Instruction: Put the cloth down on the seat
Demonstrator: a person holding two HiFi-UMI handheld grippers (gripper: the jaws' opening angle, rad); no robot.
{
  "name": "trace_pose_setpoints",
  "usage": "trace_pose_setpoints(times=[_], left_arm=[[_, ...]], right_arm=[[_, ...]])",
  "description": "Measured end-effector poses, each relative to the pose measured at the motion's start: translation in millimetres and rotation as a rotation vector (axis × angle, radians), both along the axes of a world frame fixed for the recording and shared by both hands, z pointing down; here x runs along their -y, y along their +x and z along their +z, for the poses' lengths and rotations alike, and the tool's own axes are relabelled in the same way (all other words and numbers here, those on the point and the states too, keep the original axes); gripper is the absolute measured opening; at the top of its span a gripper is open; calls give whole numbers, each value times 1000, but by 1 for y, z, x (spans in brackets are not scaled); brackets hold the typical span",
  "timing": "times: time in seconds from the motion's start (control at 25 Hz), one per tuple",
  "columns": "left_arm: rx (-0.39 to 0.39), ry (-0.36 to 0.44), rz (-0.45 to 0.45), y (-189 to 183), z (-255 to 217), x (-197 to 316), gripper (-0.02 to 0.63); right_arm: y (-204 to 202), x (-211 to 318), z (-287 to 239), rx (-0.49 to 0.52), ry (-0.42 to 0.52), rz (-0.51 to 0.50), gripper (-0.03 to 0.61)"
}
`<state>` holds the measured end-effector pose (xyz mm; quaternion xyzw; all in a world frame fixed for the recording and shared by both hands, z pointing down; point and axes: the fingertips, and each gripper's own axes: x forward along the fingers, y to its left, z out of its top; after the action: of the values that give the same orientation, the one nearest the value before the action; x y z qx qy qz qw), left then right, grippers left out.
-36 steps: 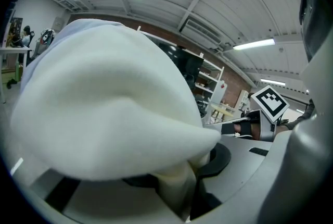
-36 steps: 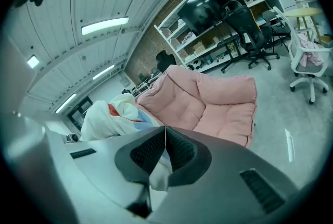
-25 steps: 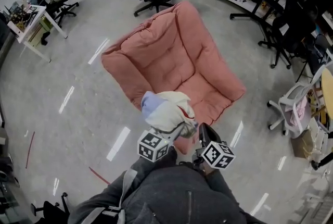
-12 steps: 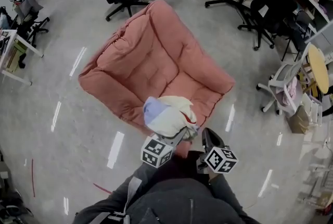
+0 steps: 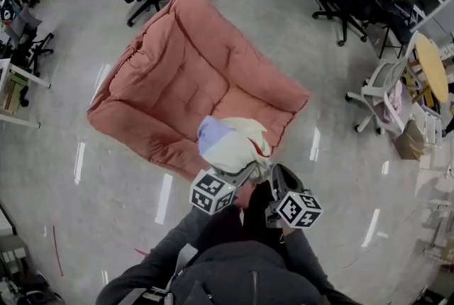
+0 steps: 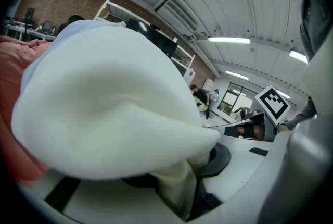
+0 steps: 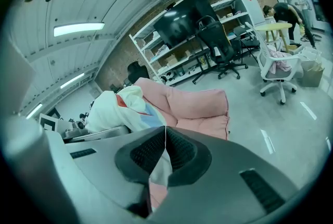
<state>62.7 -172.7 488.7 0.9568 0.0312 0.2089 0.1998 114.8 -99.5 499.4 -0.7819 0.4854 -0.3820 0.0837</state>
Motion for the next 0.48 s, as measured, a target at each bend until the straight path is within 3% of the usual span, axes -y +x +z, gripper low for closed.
trace_pose_setpoints(times=[0.48], left_arm=[[135, 131, 183, 93, 60, -17, 166]], right_arm=[[93, -15, 43, 13, -9, 94, 12]])
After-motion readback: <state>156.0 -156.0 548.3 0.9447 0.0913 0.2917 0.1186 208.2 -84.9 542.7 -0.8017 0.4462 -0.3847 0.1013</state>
